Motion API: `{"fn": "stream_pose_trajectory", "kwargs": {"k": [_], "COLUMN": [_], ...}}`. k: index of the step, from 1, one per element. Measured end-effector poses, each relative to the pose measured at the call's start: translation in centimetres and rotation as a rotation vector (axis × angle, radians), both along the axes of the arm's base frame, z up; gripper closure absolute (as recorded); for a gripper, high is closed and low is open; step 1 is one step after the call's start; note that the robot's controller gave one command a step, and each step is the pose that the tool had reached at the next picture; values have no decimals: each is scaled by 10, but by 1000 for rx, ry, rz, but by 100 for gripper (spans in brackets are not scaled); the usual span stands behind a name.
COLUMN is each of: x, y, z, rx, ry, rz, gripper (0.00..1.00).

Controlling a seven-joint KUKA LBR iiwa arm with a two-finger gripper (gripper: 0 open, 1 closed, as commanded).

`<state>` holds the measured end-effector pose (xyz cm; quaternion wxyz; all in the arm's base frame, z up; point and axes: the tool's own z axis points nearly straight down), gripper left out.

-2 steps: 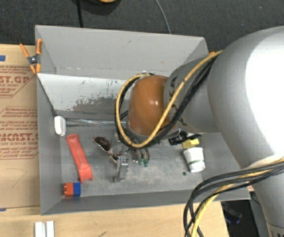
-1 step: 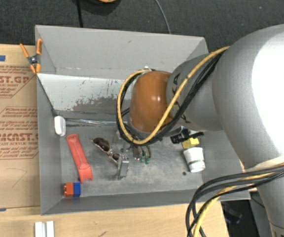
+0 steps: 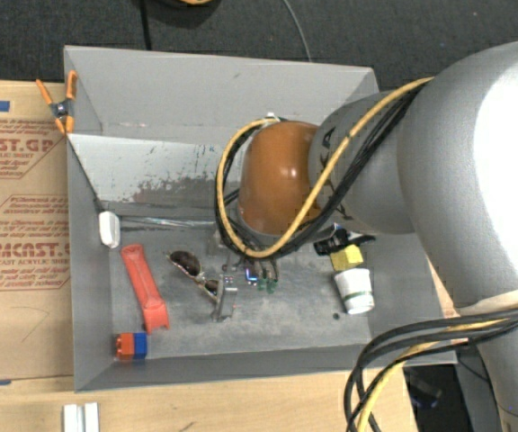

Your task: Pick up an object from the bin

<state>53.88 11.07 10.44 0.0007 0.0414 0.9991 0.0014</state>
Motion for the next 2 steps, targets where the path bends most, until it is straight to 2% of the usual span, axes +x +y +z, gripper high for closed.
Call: {"fn": "stream_pose_trajectory", "kwargs": {"k": [1,2], "x": [0,-18], "y": [15,13], "z": [-36,-35], "rx": [-1,1], "ry": [10,2], "rz": [-83,-143], "gripper": [0,100]}}
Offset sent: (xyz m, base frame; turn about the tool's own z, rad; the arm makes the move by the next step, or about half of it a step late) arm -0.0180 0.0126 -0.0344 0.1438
